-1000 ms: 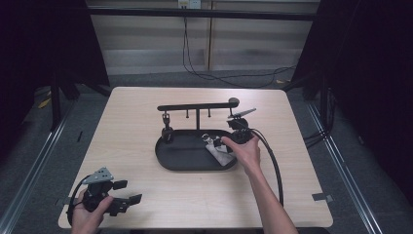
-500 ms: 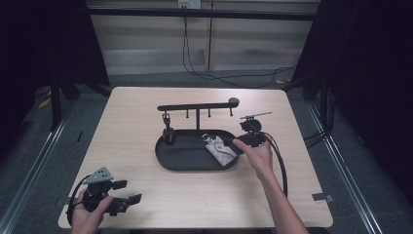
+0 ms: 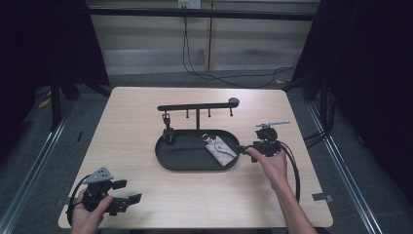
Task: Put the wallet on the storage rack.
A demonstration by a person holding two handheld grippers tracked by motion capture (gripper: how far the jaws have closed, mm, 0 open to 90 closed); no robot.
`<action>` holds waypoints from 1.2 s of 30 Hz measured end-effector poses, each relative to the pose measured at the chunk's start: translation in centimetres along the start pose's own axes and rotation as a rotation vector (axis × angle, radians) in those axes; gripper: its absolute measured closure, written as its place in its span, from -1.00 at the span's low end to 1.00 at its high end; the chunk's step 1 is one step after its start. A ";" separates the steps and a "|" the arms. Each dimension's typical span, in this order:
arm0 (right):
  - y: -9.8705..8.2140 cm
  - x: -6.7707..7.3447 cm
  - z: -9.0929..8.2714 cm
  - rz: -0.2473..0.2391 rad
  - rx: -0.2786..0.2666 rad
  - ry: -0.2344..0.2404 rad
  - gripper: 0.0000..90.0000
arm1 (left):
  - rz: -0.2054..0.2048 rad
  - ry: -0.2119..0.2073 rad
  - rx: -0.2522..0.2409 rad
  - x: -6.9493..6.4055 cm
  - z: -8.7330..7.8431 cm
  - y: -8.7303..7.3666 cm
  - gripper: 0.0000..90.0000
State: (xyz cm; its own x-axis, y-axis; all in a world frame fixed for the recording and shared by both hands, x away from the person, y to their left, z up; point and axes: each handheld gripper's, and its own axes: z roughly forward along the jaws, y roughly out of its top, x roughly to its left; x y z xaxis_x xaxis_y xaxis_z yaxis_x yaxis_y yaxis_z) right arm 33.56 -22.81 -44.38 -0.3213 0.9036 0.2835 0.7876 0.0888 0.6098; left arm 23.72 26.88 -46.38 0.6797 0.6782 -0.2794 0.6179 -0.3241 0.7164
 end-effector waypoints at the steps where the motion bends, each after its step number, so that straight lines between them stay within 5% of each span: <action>1: -0.2 -0.1 -0.2 0.006 -0.009 0.003 -0.59 | -0.002 -0.002 -0.001 0.0 0.0 0.0 -0.63; 14: -3.1 -1.2 -2.7 0.009 -0.065 -0.002 -0.58 | 0.001 0.008 0.001 0.0 -0.2 -0.1 -0.63; 17: -4.6 -1.1 -3.2 -0.031 -0.052 -0.021 -0.58 | 0.002 0.007 -0.002 -0.2 -0.3 -0.1 -0.63; 36: -11.1 -2.8 -7.2 -0.026 -0.084 -0.067 -0.57 | 0.000 0.005 0.008 -0.3 0.0 -0.1 -0.63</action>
State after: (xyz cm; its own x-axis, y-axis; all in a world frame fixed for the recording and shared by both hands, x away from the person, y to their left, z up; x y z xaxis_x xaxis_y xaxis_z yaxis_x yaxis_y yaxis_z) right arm 21.95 -29.34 -46.62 -0.3027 0.9278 0.2181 0.7320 0.0798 0.6766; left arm 23.44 26.74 -46.36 0.6776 0.6817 -0.2759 0.6208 -0.3291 0.7115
